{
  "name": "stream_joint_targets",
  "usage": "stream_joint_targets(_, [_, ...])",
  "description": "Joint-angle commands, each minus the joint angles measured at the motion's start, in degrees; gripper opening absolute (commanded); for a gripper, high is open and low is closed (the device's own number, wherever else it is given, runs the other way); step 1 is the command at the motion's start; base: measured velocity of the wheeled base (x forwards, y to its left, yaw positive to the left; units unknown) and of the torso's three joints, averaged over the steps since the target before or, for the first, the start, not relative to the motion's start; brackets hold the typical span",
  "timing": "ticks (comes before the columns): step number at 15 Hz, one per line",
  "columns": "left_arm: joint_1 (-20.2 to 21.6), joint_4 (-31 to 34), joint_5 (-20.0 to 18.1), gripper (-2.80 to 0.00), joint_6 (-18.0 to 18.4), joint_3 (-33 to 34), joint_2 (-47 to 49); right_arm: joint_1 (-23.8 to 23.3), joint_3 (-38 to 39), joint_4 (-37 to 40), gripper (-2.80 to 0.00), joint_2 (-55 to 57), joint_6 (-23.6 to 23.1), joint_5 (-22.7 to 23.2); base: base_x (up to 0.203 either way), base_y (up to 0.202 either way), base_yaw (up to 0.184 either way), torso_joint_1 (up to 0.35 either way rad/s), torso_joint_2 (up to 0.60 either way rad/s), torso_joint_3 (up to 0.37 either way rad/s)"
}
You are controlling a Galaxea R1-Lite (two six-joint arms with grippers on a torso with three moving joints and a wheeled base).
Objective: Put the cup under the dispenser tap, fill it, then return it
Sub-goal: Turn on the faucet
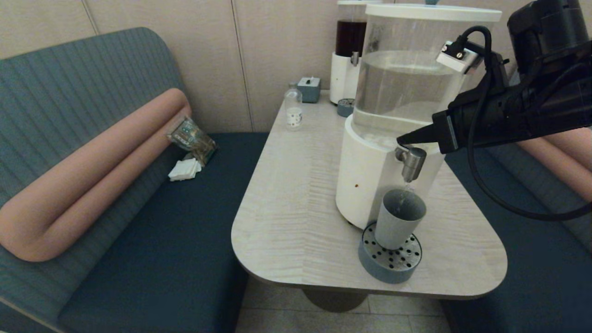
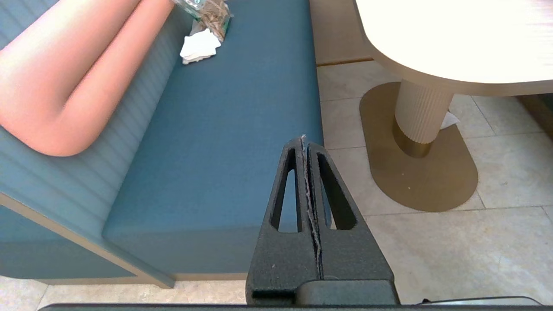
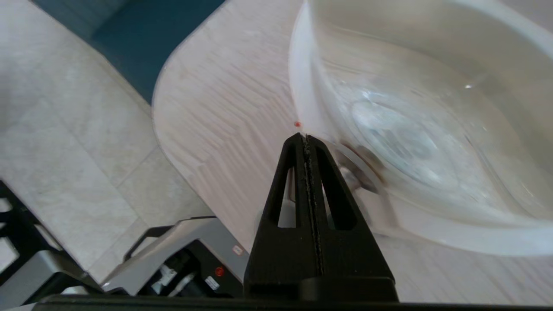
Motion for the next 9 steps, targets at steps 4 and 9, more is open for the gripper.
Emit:
stream_joint_targets(4, [0.02,0.01,-0.03,-2.8,-0.01,-0.01,0.08,-0.45,0.22,-1.39,-2.8,-0.09,0.33,-0.35,0.0,0.0,0.0,0.0,0.0,0.0])
stream_joint_targets(9, [0.02,0.01,-0.03,-2.8,0.08,-0.01,0.08,-1.65,1.05,-2.99,-2.8,-4.24,0.61,-0.58,0.0,0.0,0.0,0.0,0.0,0.0])
